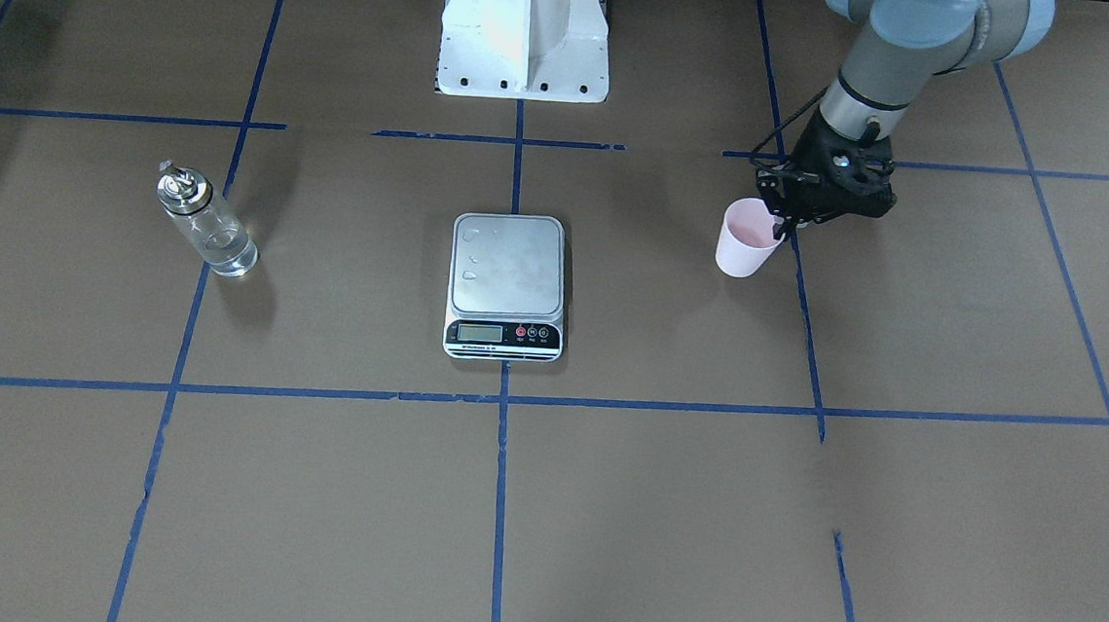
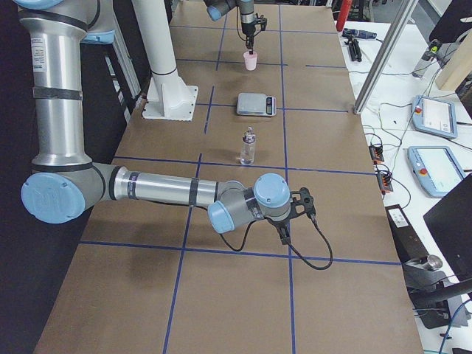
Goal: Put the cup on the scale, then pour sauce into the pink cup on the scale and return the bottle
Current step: 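Carry the pink cup with the left gripper onto the scale and release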
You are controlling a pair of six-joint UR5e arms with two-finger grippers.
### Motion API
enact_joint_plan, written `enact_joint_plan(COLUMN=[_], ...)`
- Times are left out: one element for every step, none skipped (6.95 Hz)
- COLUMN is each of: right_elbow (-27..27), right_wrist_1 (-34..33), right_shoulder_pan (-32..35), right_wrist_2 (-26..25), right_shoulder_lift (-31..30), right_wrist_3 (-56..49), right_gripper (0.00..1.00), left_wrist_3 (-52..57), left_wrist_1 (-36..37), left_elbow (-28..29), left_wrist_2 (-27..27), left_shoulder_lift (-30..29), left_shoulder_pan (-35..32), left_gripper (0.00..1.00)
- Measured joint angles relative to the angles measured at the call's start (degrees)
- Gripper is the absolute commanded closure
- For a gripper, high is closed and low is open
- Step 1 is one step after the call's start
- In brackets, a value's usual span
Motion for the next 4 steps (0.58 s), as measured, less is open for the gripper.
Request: enact_joint_plan(right_elbow=[0.1,0.2,0.2,0.2], right_wrist_1=[0.0,0.0,0.0,0.0], right_shoulder_pan=[0.0,0.0,0.0,0.0], right_wrist_2=[0.0,0.0,0.0,0.0], right_shoulder_lift=[0.0,0.0,0.0,0.1], right_wrist_3=[0.2,0.2,0.3,0.3], right_gripper=[0.0,0.0,0.0,0.0], left_wrist_3=[-2.1,-6.6,-9.8,-11.2], left_wrist_1=[6.4,9.2,10.0,10.2], left_elbow=[1.8,5.7,10.4,14.8], left_wrist_2=[-0.1,-0.2,-0.2,-0.2], left_shoulder_lift=[-8.3,-15.9,-22.1,-26.9], left_shoulder_pan=[1.9,4.1,5.2,5.8], left_gripper=[1.0,1.0,1.0,1.0])
